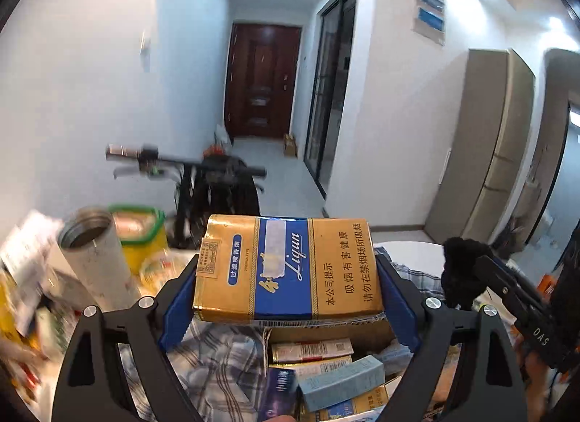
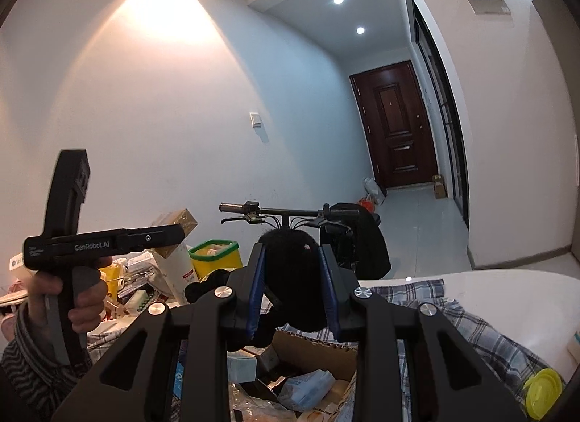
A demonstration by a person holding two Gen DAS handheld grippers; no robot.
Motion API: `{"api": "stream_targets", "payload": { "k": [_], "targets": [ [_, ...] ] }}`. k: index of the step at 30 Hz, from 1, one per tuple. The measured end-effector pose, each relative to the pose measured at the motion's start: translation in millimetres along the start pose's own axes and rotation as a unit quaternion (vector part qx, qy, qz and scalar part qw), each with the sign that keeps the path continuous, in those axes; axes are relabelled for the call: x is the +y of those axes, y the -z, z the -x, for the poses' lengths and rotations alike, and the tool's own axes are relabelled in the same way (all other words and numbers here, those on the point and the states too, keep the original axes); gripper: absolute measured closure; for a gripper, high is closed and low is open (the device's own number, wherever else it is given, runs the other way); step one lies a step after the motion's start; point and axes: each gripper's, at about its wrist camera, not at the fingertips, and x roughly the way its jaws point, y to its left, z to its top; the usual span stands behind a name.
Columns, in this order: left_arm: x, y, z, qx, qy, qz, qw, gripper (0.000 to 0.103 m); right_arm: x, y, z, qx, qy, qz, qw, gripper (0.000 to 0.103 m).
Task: Organize objects
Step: 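Lift the black bundle with the right gripper while the left holds the Liqun box, then lower the Liqun box into the cardboard box while the right drops the black bundle in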
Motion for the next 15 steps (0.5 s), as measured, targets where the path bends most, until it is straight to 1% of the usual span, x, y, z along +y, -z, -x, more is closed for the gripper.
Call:
{"api": "stream_targets", "payload": {
  "k": [1,3,4,6,9,12,13,15],
  "targets": [
    [10,0,-7,0.013,0.013,0.021,0.9996,0.013,-3,1,-2,0.005,-0.001,-0.007,1.0,0.075],
    [21,1,-16,0.026,0.031,0.051,0.9979,0.013,-8,5,-6,0.015,0.0,-0.015,1.0,0.075],
    [22,2,-19,0.031,0.035,0.054,0.9974,0.013,-10,7,-7,0.021,0.002,-0.018,1.0,0.075],
    [16,7,-31,0.059,0.042,0.043,0.9964,0.013,-14,9,-9,0.03,0.006,-0.028,0.999,0.075],
    [-6,15,-44,0.085,0.056,0.011,0.9948,0.013,-23,9,-9,0.034,0.008,-0.049,0.998,0.075],
    [-22,23,-55,0.117,0.038,-0.01,0.9923,0.013,-28,11,-1,0.03,0.016,-0.054,0.998,0.075],
    [-27,27,-61,0.136,0.028,-0.016,0.9902,0.013,-28,14,3,0.028,0.02,-0.052,0.998,0.075],
    [-31,31,-66,0.158,0.02,-0.017,0.9871,0.012,-30,10,2,0.024,0.022,-0.054,0.998,0.075]
  ]
}}
